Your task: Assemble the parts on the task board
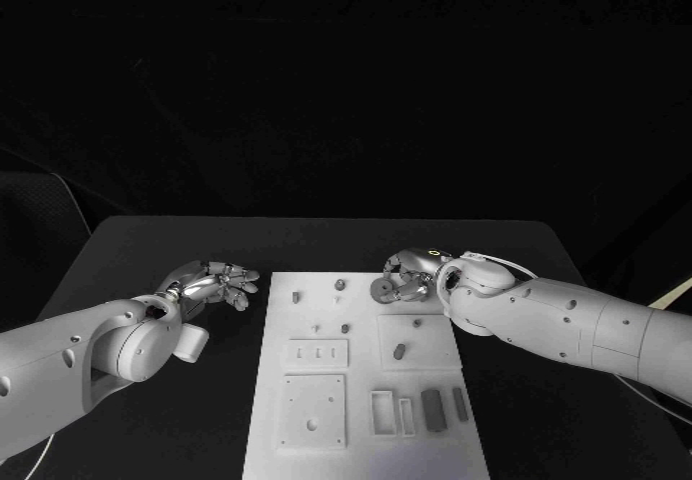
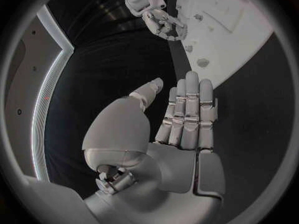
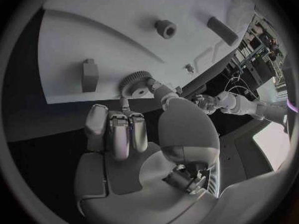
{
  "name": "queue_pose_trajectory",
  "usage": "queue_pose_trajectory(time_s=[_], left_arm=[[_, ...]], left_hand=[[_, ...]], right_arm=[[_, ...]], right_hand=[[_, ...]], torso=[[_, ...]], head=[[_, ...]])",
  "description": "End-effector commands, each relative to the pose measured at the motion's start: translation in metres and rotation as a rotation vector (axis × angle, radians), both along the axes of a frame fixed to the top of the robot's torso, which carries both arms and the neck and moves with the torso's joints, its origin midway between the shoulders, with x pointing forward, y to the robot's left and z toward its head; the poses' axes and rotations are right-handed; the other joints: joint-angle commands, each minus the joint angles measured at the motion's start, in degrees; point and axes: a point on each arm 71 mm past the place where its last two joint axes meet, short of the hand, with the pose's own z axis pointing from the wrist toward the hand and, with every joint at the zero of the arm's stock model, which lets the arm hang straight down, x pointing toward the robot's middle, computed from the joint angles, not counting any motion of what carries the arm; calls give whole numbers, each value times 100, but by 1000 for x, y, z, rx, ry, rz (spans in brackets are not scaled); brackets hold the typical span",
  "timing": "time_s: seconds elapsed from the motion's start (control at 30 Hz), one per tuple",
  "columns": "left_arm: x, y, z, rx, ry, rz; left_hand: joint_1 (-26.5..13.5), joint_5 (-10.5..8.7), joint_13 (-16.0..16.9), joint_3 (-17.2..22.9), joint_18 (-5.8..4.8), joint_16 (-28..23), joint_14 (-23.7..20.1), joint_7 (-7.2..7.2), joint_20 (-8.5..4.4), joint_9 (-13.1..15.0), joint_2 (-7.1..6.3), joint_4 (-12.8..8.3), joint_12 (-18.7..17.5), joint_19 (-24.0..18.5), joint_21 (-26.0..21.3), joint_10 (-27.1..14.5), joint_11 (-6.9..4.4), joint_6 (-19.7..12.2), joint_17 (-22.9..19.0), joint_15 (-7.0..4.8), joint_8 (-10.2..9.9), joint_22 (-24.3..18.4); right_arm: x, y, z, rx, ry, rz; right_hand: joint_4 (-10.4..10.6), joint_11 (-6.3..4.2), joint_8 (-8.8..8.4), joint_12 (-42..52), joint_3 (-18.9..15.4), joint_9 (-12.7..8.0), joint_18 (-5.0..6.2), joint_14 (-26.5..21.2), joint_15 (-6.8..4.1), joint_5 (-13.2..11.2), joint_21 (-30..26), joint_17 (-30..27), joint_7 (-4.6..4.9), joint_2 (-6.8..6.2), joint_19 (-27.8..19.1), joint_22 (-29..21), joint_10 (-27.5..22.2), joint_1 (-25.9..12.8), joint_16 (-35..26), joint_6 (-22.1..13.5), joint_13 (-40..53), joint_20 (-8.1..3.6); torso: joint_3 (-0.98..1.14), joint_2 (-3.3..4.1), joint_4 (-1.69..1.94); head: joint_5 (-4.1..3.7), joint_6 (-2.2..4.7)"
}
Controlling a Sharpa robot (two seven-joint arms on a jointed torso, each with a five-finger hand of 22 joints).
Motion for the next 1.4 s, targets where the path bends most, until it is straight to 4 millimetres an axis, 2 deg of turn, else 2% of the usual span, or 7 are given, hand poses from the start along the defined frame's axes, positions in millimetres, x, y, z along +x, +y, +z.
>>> queue_pose_trajectory(time_s=[0.03, 0.2, 0.43, 0.6, 1.03, 1.4], left_arm=[[-1, -3, 1, -12, 0, -17], [0, -3, 1, -11, 0, -16], [0, -3, 1, -11, 0, -16], [0, -2, 1, -10, 0, -14], [0, -2, 0, -10, 1, -13], [0, -2, 0, -9, 0, -11]], left_hand=[[18, -4, -7, -34, 71, -35, -11, -3, 18, -10, 18, -9, -40, 32, -35, -24, -4, -39, 6, 20, -32, -8], [19, -4, -7, -34, 72, -36, -11, -2, 18, -10, 19, -9, -41, 32, -35, -24, -4, -39, 7, 20, -32, -8], [20, -5, -7, -34, 72, -37, -12, -2, 18, -10, 20, -9, -42, 32, -36, -25, -4, -38, 8, 20, -33, -9], [21, -5, -7, -34, 72, -38, -12, -2, 18, -10, 21, -10, -42, 32, -36, -25, -4, -38, 9, 20, -33, -9], [21, -5, -7, -34, 71, -39, -12, -1, 19, -11, 22, -9, -44, 32, -37, -26, -3, -38, 11, 21, -35, -10], [22, -5, -7, -34, 71, -41, -12, 0, 19, -11, 23, -9, -45, 32, -38, -26, -3, -38, 13, 21, -36, -10]], right_arm=[[-3, -2, -11, -42, 32, -6], [-2, 3, -10, -36, 14, -5], [-3, 6, -12, -54, 8, -4], [-4, 7, -10, -53, -32, -2], [-13, 13, -2, -37, -79, 25], [-20, 28, 25, -9, -159, 68]], right_hand=[[-5, -16, 105, 21, 41, 75, 75, 1977, 32, 34, 703, 2735, 127, 97, -38, 15, 406, 112, 1123, 359, 194, 23], [-1, -14, 185, 68, 68, 111, 75, 1962, 34, 33, 715, 2711, 98, 171, -31, 33, 477, 167, 1119, 594, 268, 32], [-10, -11, 227, 70, 73, 130, 75, 1954, 35, 30, 721, 2698, 78, 171, -28, 43, 488, 197, 1116, 715, 260, 35], [-15, -11, 246, 69, 80, 138, 75, 1955, 36, 33, 723, 2697, 72, 176, -27, 47, 491, 217, 1117, 770, 254, 37], [-10, -10, 281, 44, 85, 154, 75, 1901, 37, 63, 730, 2621, 69, 172, -20, 57, 476, 236, 1094, 882, 194, 41], [1, -11, 296, 35, 75, 160, 75, 1879, 36, 78, 735, 2587, 73, 150, -12, 63, 475, 223, 1084, 935, 170, 44]], torso=[[-1, 1, -1], [-2, 1, 3], [-9, -1, 13], [-7, 4, 3], [-5, -2, 5], [-4, -2, 1]], head=[[2, -4], [-12, -14], [-18, -33], [-8, -40], [14, -13], [15, -4]])
